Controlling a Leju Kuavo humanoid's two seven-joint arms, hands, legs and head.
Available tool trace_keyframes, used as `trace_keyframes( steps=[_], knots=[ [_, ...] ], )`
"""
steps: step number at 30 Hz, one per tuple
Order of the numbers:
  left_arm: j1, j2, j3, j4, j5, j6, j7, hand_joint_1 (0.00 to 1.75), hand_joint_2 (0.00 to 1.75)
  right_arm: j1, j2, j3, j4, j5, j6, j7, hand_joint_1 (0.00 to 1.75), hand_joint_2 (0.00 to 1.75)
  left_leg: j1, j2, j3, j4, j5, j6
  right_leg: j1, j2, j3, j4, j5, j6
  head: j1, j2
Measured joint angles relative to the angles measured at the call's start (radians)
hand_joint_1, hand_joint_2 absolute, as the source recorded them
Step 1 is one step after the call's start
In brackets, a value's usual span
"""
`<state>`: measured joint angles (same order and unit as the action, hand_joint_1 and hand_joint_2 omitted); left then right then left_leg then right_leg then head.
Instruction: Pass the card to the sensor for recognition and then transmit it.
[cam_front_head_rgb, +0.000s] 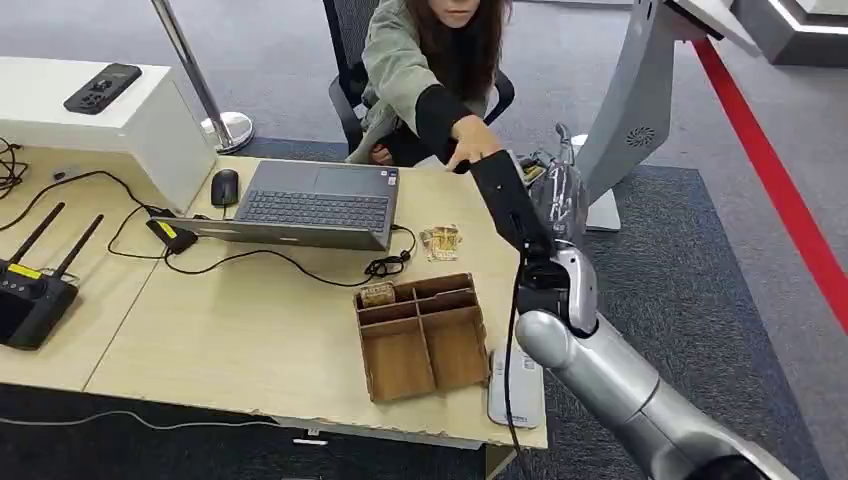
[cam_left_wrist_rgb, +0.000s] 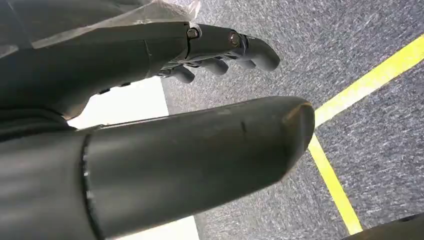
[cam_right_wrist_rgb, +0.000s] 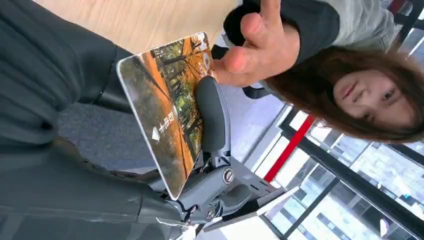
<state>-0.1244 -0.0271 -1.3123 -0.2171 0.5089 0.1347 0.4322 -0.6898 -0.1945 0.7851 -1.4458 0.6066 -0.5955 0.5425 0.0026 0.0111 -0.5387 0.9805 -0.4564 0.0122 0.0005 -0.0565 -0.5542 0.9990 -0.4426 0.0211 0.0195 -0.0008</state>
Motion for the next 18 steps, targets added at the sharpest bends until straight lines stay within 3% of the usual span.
trace_keyframes(
  steps=[15, 16, 17, 18],
  knots=[
    [0.000, -0.001, -0.003, 0.000, -0.003, 0.013, -0.030, 0.00, 0.00, -0.081, 0.132, 0.058, 0.258, -0.359, -0.034, -0.214, 1.73, 1.75, 0.001, -0.001, -0.001, 0.000, 0.001, -0.001, 0.001, -0.001, -0.001, 0.000, 0.000, 0.000, 0.000, 0.000],
    [0.000, -0.001, -0.003, 0.000, 0.000, 0.012, -0.030, 0.00, 0.00, -0.084, 0.138, 0.059, 0.270, -0.382, -0.034, -0.228, 1.48, 1.75, 0.001, -0.001, -0.002, 0.000, 0.001, -0.001, 0.001, -0.001, -0.001, 0.000, 0.000, 0.000, 0.000, 0.000],
    [0.000, -0.001, -0.002, 0.000, 0.004, 0.007, -0.028, 0.00, 0.00, -0.086, 0.144, 0.060, 0.279, -0.403, -0.034, -0.244, 0.00, 1.75, 0.001, -0.001, -0.002, 0.000, 0.001, -0.001, 0.001, -0.001, -0.002, 0.000, 0.000, 0.000, 0.000, 0.000],
    [0.000, 0.000, -0.002, 0.000, 0.008, -0.002, -0.021, 0.00, 0.00, -0.088, 0.149, 0.062, 0.286, -0.421, -0.034, -0.259, 0.00, 1.75, 0.001, -0.001, -0.002, 0.000, 0.001, -0.001, 0.001, -0.001, -0.002, 0.000, 0.000, 0.000, 0.000, 0.000]
  ],
)
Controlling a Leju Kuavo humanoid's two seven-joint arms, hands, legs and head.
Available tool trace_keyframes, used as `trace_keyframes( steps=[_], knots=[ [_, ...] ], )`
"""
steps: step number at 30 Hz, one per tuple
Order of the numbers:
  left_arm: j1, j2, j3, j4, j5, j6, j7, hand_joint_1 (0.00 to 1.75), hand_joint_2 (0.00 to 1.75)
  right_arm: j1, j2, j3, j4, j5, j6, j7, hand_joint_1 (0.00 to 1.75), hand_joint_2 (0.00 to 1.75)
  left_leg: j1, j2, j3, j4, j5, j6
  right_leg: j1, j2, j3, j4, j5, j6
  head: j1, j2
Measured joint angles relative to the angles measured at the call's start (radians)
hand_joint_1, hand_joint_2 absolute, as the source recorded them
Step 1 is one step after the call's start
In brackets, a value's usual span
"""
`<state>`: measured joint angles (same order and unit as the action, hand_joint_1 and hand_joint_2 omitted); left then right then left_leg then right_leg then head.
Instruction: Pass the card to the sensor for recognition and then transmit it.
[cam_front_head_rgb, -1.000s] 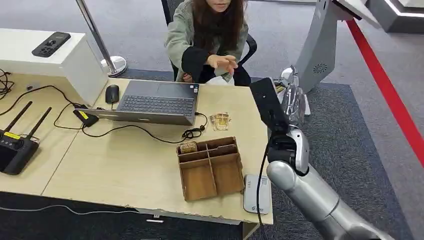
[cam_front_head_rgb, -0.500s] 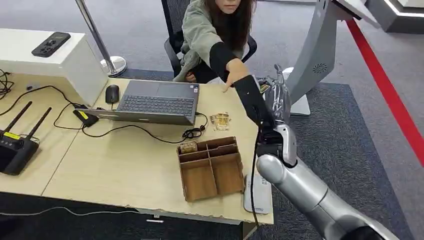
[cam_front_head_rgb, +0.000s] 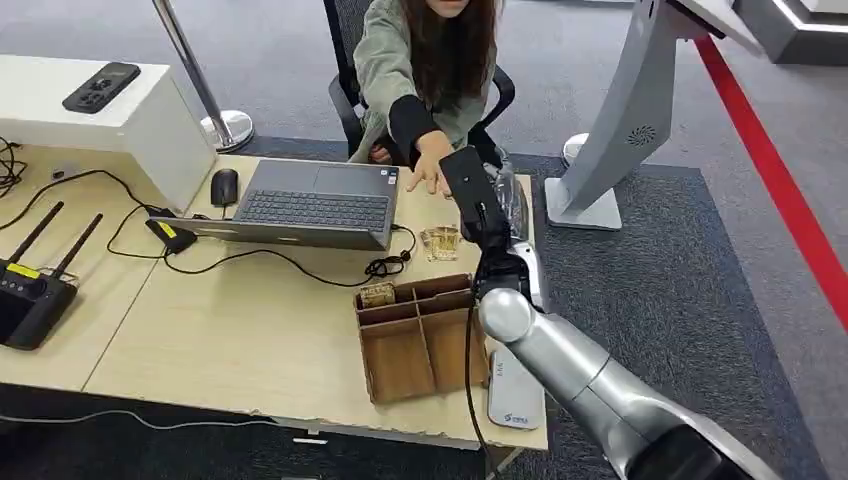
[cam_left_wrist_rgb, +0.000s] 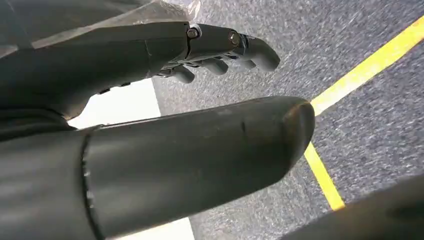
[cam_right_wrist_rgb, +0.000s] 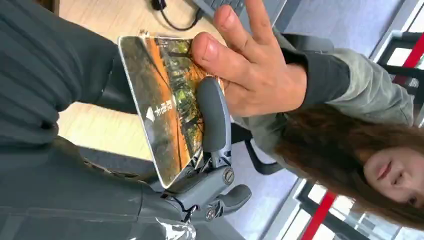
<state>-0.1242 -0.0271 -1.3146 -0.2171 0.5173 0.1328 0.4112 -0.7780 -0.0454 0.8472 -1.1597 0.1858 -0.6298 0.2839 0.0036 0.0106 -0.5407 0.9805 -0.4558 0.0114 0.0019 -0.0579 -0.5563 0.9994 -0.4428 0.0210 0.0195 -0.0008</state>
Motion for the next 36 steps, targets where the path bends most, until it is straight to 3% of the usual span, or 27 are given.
trace_keyframes(
  steps=[5, 11, 15, 18, 19, 21, 25, 31, 36],
  knots=[
    [-0.006, 0.005, 0.000, 0.000, 0.010, -0.018, 0.062, 0.00, 0.00, 0.002, 0.009, 0.007, 0.007, -0.093, -0.001, -0.057, 0.00, 1.75, -0.001, 0.000, 0.000, 0.000, -0.001, 0.001, 0.000, 0.000, 0.000, 0.000, -0.001, 0.000, 0.000, 0.000],
    [-0.007, 0.013, -0.003, 0.000, 0.002, 0.002, 0.231, 0.00, 0.00, 0.036, 0.002, 0.017, -0.019, -0.145, 0.008, -0.095, 0.00, 1.75, -0.001, 0.001, 0.002, 0.000, -0.001, 0.001, 0.000, 0.001, 0.000, 0.000, -0.001, 0.000, 0.000, 0.000],
    [0.002, 0.017, -0.003, 0.001, 0.031, 0.016, 0.200, 0.00, 0.00, 0.065, -0.025, 0.025, -0.069, -0.133, 0.000, -0.073, 0.00, 1.75, -0.001, 0.001, 0.002, 0.000, -0.001, 0.001, 0.000, 0.001, 0.000, 0.000, -0.001, 0.000, 0.000, 0.000],
    [0.003, 0.014, -0.003, 0.001, 0.058, 0.014, 0.186, 0.00, 0.00, 0.089, -0.079, 0.025, -0.158, -0.028, -0.004, 0.020, 0.00, 1.75, -0.001, 0.001, 0.003, 0.000, -0.001, 0.001, 0.000, 0.001, 0.001, 0.000, -0.001, 0.000, 0.000, 0.000],
    [0.004, 0.013, -0.003, 0.001, 0.062, 0.013, 0.190, 0.00, 0.00, 0.104, -0.104, 0.025, -0.195, 0.069, 0.009, 0.077, 0.00, 1.75, -0.001, 0.001, 0.002, 0.000, -0.001, 0.001, 0.000, 0.001, 0.001, -0.001, -0.001, 0.000, 0.000, 0.000],
    [0.007, 0.013, -0.003, 0.001, 0.064, 0.010, 0.206, 0.00, 0.00, 0.127, -0.154, 0.025, -0.263, 0.300, 0.061, 0.194, 0.00, 1.75, -0.001, 0.001, 0.002, 0.000, -0.001, 0.001, 0.000, 0.001, 0.001, -0.001, -0.001, 0.000, 0.000, 0.000],
    [0.010, 0.020, -0.002, 0.001, 0.079, 0.019, 0.230, 0.00, 0.00, 0.167, -0.251, 0.025, -0.404, 0.548, 0.239, 0.320, 0.00, 1.75, -0.001, 0.001, 0.003, 0.000, -0.002, 0.002, -0.001, 0.002, 0.001, -0.001, -0.001, 0.000, 0.000, 0.000],
    [0.015, 0.030, 0.004, 0.001, 0.090, 0.031, 0.233, 0.00, 0.00, 0.228, -0.382, 0.025, -0.565, 0.727, 0.397, 0.338, 0.00, 1.75, -0.001, 0.001, 0.003, 0.000, -0.002, 0.001, -0.001, 0.002, 0.001, -0.001, -0.001, 0.000, 0.000, 0.000],
    [0.015, 0.031, 0.007, 0.001, 0.092, 0.048, 0.220, 0.00, 0.00, 0.245, -0.452, 0.029, -0.649, 0.777, 0.489, 0.336, 0.00, 1.75, -0.001, 0.001, 0.003, 0.000, -0.002, 0.001, -0.001, 0.002, 0.001, -0.001, -0.001, 0.000, 0.000, 0.000]
  ],
)
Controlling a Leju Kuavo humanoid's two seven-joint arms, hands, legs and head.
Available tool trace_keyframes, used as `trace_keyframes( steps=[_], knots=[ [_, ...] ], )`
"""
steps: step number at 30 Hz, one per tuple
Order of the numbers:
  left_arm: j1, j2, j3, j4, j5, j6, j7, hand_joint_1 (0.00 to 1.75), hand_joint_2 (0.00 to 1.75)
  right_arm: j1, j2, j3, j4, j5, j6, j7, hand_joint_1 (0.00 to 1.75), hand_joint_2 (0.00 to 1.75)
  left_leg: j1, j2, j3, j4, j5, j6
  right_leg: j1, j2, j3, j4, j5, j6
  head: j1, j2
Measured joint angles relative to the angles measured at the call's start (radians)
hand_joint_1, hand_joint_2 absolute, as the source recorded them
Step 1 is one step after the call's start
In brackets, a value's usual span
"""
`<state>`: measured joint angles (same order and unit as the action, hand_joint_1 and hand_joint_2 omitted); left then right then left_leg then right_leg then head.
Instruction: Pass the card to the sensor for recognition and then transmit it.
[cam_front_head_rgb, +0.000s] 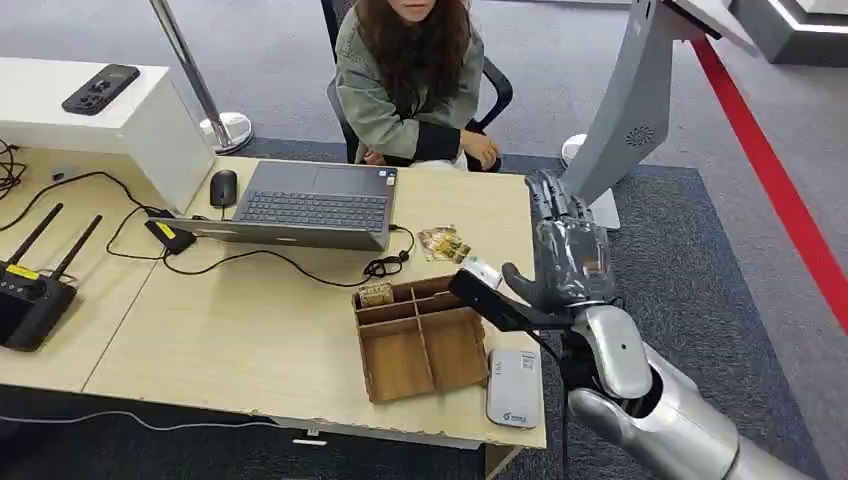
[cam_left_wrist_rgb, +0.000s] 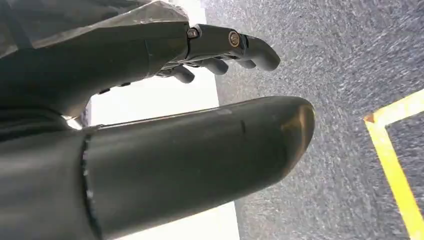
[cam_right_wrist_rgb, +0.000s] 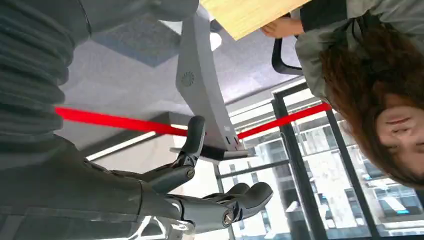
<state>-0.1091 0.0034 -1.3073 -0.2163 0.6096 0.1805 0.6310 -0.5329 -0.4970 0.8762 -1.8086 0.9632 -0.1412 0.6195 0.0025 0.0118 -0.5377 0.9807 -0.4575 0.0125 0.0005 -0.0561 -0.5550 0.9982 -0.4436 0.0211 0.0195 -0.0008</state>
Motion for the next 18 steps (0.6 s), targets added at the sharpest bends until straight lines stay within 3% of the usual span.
trace_keyframes(
  steps=[3, 8, 18],
  knots=[
    [0.000, 0.002, 0.003, 0.000, -0.006, 0.005, -0.010, 0.00, 0.00, 0.006, -0.026, 0.010, -0.034, 0.024, 0.057, -0.005, 0.00, 1.75, 0.000, 0.000, 0.000, 0.000, 0.000, 0.000, 0.000, 0.000, 0.000, 0.000, 0.000, 0.000, 0.000, 0.000],
    [-0.002, 0.006, 0.004, 0.000, -0.021, 0.005, -0.016, 0.00, 0.00, 0.011, -0.042, 0.031, -0.060, 0.020, 0.068, -0.017, 0.00, 1.75, 0.000, 0.000, 0.000, 0.000, 0.000, 0.000, 0.000, 0.000, 0.000, 0.000, 0.000, 0.000, 0.000, 0.000],
    [-0.009, 0.010, 0.004, 0.000, -0.044, -0.012, -0.019, 0.00, 0.00, 0.007, -0.023, 0.086, -0.050, 0.017, 0.126, -0.068, 0.00, 1.75, 0.001, -0.001, -0.001, 0.000, 0.000, 0.000, 0.000, 0.000, 0.001, 0.000, 0.000, 0.000, 0.000, 0.000]
  ],
)
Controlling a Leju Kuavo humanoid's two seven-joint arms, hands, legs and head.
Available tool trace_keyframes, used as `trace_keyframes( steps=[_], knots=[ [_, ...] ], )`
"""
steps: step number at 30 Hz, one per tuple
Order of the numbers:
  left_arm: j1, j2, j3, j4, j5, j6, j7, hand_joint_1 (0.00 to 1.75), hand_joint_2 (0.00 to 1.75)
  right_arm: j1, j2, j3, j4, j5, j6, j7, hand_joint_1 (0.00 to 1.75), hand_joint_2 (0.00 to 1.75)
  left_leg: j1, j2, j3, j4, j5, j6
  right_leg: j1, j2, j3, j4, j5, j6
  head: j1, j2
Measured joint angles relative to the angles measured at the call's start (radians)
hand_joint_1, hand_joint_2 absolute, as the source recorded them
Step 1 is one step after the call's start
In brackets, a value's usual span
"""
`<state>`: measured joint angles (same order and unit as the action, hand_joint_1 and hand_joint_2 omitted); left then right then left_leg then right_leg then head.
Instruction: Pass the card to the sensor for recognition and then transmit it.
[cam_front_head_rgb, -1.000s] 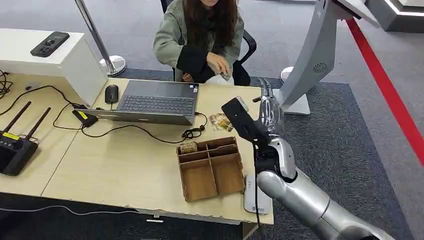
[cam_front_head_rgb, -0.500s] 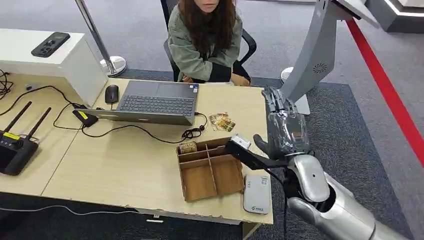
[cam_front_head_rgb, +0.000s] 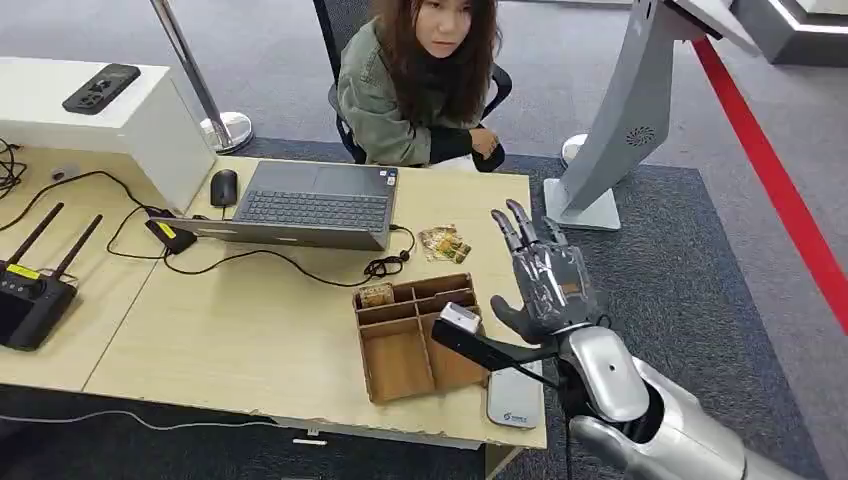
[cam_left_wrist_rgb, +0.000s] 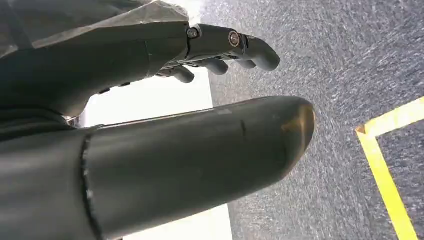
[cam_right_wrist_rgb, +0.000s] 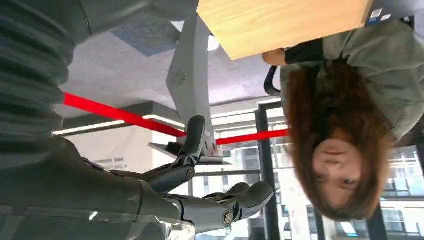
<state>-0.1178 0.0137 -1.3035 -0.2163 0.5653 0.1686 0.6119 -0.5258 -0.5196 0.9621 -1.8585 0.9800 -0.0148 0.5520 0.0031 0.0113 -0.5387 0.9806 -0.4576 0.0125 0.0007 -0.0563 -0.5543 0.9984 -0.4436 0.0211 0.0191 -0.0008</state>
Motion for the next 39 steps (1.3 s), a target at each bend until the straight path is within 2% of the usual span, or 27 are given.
trace_keyframes(
  steps=[7, 9, 19, 29, 36, 39],
  knots=[
    [-0.003, -0.003, 0.000, 0.000, -0.007, -0.004, -0.003, 0.00, 0.00, -0.023, 0.042, 0.049, 0.051, 0.025, 0.023, -0.010, 0.09, 1.75, 0.000, 0.000, 0.000, 0.000, 0.000, 0.000, 0.000, 0.000, 0.000, 0.000, 0.000, 0.000, 0.000, 0.000],
    [-0.004, -0.004, 0.000, 0.000, -0.008, -0.004, -0.007, 0.00, 0.00, -0.027, 0.052, 0.060, 0.066, 0.037, 0.026, -0.014, 0.17, 1.75, 0.000, 0.000, 0.000, 0.000, 0.000, 0.000, 0.000, 0.000, 0.000, 0.000, 0.000, 0.000, 0.000, 0.000],
    [-0.005, -0.011, 0.000, -0.001, -0.010, -0.004, -0.012, 0.00, 0.00, -0.043, 0.102, 0.104, 0.162, 0.063, 0.022, -0.021, 0.21, 1.75, 0.000, 0.000, 0.000, 0.000, 0.000, 0.000, 0.000, 0.000, 0.000, 0.000, 0.000, 0.000, 0.000, 0.000],
    [-0.005, -0.013, 0.000, -0.001, -0.011, -0.004, -0.016, 0.00, 0.00, -0.046, 0.131, 0.112, 0.238, 0.066, 0.013, -0.022, 0.26, 1.75, 0.000, 0.000, 0.000, 0.000, 0.000, 0.000, 0.000, 0.000, 0.000, 0.000, 0.000, 0.000, 0.000, 0.000],
    [-0.004, -0.015, 0.000, -0.001, -0.010, -0.004, -0.017, 0.00, 0.00, -0.051, 0.142, 0.113, 0.274, 0.064, 0.010, -0.022, 0.40, 1.75, 0.000, 0.000, 0.000, 0.000, 0.000, 0.000, 0.000, 0.000, 0.000, 0.000, 0.000, 0.000, 0.000, 0.000],
    [-0.004, -0.017, 0.000, -0.001, -0.010, -0.004, -0.018, 0.00, 0.00, -0.051, 0.144, 0.113, 0.285, 0.064, 0.009, -0.021, 0.40, 1.75, 0.000, 0.000, 0.000, 0.000, 0.000, 0.000, 0.000, 0.000, 0.000, 0.000, 0.000, 0.000, 0.000, 0.000]
  ],
)
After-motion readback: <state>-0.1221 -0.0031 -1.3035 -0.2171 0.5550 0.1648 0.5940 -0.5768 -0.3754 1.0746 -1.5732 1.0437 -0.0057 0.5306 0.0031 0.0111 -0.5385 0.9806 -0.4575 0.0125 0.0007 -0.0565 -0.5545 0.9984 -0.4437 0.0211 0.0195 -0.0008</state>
